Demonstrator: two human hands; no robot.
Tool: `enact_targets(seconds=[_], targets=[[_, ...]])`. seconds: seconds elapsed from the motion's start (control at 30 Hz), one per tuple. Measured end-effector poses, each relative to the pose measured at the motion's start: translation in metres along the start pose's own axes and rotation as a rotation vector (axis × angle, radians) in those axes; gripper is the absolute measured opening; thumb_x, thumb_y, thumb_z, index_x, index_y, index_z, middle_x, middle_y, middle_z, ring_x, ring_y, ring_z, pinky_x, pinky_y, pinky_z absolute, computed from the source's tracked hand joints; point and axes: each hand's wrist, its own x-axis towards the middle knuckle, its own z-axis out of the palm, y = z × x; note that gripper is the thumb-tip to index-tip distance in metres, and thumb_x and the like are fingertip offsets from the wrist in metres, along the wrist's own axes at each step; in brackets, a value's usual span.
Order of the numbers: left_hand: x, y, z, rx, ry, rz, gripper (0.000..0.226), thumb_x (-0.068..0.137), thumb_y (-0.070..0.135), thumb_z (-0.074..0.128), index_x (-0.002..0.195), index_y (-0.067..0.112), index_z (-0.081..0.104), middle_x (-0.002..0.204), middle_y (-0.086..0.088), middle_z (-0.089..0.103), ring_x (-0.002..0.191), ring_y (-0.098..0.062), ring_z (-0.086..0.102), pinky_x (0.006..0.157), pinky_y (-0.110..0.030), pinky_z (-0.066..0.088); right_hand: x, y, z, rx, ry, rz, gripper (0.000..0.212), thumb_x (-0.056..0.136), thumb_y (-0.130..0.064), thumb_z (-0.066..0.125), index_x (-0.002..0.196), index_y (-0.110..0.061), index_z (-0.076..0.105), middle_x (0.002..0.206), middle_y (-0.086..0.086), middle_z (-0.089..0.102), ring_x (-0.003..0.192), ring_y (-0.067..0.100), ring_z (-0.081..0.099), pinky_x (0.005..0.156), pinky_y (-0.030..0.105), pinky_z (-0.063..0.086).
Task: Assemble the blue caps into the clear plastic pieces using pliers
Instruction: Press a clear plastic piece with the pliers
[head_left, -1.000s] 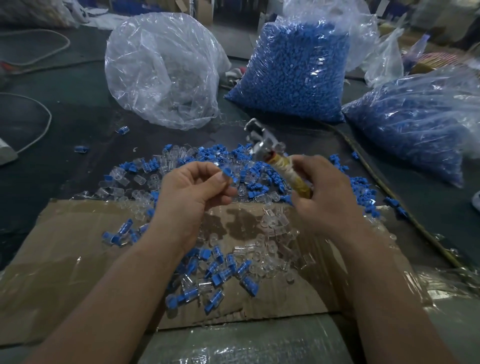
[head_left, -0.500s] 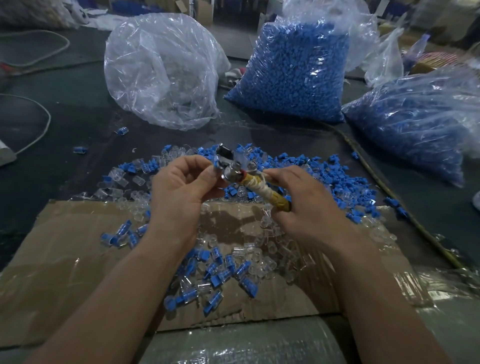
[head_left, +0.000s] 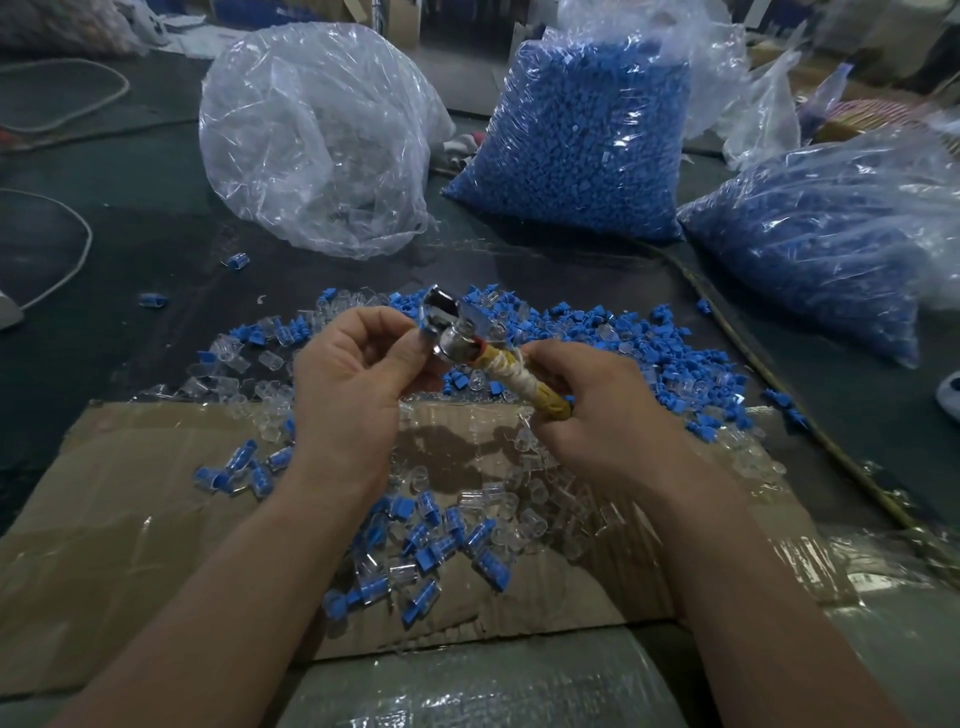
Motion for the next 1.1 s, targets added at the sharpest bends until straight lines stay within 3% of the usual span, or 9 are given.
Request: enact_targets(seconds=[0.27,0.43,0.53,0.67,0.77,0.87,0.97,1.1], targets=[[0.0,0.001,-0.001,-0.003,0.001,-0.002,0.018,0.083,-0.001,0.056,0.075,0.014,0.058,0.07,-0.002,0.064,0.063,-0.011,0.064,0.055,-0.016,0.05,0.0,0.0,0.003,0.002,0.039,-0.018,0.037,0.07,-0.005,0.063,0.103,-0.021,0.06,0.072,-0.023,0.042,0.07,-0.002,0.043,0.06,0.017,0.031],[0.001,0.007,-0.004,0.017,-0.019,-0.042,0.017,0.083,-0.002,0.057,0.076,0.013,0.058,0.062,0.004,0.066,0.057,-0.007,0.063,0.051,-0.015,0.049,0.0,0.005,0.002,0.004,0.026,-0.024,0.046,0.071,-0.005,0.064,0.115,-0.018,0.058,0.094,-0.013,0.048,0.093,0.008,0.049,0.085,0.026,0.041],[0.004,0.016,-0.012,0.147,-0.096,-0.083,0.013,0.076,0.005,0.063,0.08,0.016,0.058,0.059,0.005,0.065,0.049,-0.005,0.059,0.042,-0.015,0.045,0.001,0.015,-0.005,0.003,0.073,0.026,0.05,0.071,-0.001,0.062,0.118,-0.018,0.055,0.094,-0.015,0.044,0.094,0.007,0.045,0.083,0.023,0.036],[0.003,0.026,-0.018,0.347,-0.414,-0.206,0.012,0.057,0.02,0.067,0.068,0.014,0.067,0.059,0.002,0.067,0.041,-0.002,0.052,0.042,-0.012,0.044,0.003,0.032,-0.011,-0.021,0.156,0.144,0.049,0.075,-0.015,0.068,0.121,-0.019,0.054,0.098,-0.014,0.045,0.095,0.004,0.042,0.083,0.023,0.032],[-0.002,0.024,-0.014,0.503,-0.711,-0.267,0.007,0.063,0.018,0.071,0.07,0.016,0.071,0.064,0.0,0.07,0.046,-0.001,0.055,0.044,-0.012,0.044,0.005,0.043,-0.011,-0.128,0.104,0.21,0.053,0.073,-0.043,0.07,0.118,-0.019,0.055,0.102,-0.006,0.052,0.096,0.012,0.045,0.081,0.028,0.036],[-0.005,0.02,-0.011,0.612,-0.929,-0.242,0.007,0.073,0.014,0.073,0.074,0.021,0.072,0.069,0.004,0.07,0.058,-0.004,0.061,0.055,-0.014,0.049,0.007,0.048,-0.008,-0.215,0.015,0.307,0.068,0.068,-0.055,0.07,0.124,-0.022,0.051,0.114,-0.001,0.055,0.104,0.018,0.048,0.088,0.035,0.041],[-0.008,0.019,-0.01,0.63,-1.058,-0.288,0.01,0.072,0.014,0.076,0.072,0.021,0.07,0.066,0.007,0.069,0.058,0.0,0.062,0.055,-0.01,0.046,0.006,0.05,-0.007,-0.158,0.032,0.361,0.075,0.066,-0.055,0.072,0.128,-0.02,0.049,0.123,0.0,0.055,0.11,0.019,0.05,0.091,0.035,0.04],[-0.012,0.019,-0.006,0.655,-1.136,-0.315,0.011,0.071,0.016,0.077,0.072,0.026,0.071,0.066,0.012,0.069,0.058,0.003,0.062,0.055,-0.006,0.043,0.007,0.053,-0.006,-0.167,0.029,0.424,0.076,0.067,-0.055,0.071,0.129,-0.019,0.048,0.123,0.0,0.055,0.106,0.018,0.051,0.083,0.032,0.038]])
